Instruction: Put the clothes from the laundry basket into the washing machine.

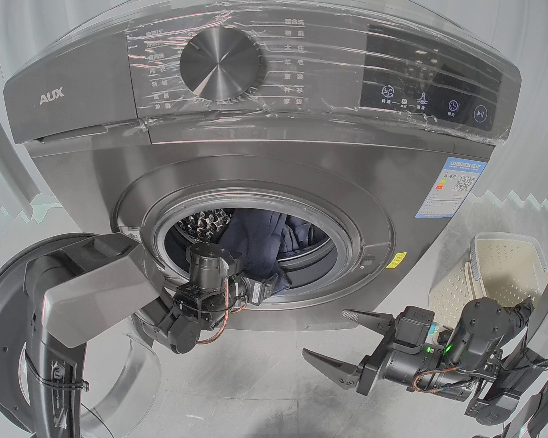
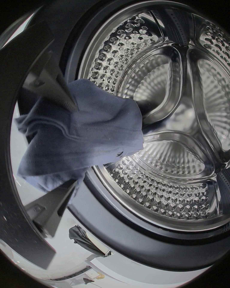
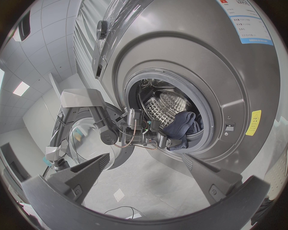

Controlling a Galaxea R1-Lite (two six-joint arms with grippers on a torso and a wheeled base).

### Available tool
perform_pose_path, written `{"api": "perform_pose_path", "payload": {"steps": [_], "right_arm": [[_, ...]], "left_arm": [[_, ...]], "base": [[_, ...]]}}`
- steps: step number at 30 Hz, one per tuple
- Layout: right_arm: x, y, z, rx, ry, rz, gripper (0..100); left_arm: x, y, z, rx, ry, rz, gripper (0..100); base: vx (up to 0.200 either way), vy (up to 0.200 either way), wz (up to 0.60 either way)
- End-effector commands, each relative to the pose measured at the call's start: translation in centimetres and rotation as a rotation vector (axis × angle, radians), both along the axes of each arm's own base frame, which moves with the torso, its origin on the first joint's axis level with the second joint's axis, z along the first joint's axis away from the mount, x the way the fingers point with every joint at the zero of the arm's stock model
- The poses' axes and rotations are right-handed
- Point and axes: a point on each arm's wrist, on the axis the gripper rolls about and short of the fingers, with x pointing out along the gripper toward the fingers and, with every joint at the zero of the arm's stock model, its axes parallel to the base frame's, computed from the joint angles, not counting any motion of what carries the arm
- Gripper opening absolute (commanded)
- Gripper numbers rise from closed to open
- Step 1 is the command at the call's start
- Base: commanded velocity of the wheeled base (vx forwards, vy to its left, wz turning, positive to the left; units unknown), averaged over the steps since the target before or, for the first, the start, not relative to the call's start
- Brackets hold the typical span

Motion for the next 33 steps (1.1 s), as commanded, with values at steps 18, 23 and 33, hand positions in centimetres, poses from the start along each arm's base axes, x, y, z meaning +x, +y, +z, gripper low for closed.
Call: {"api": "perform_pose_path", "payload": {"steps": [18,23,33], "right_arm": [[0.0,0.1,-0.1,-0.002,0.003,0.003,100],[0.1,0.1,-0.1,-0.002,0.003,0.001,100],[0.0,0.1,-0.1,-0.003,0.004,0.001,100]], "left_arm": [[3.4,-1.6,3.5,-0.194,-0.128,0.041,0],[5.8,-2.3,4.2,-0.262,-0.244,0.071,0],[9.0,-3.7,4.5,-0.348,-0.393,0.117,0]], "base": [[0.0,0.0,0.0],[0.0,0.0,0.0],[0.0,0.0,0.0]]}}
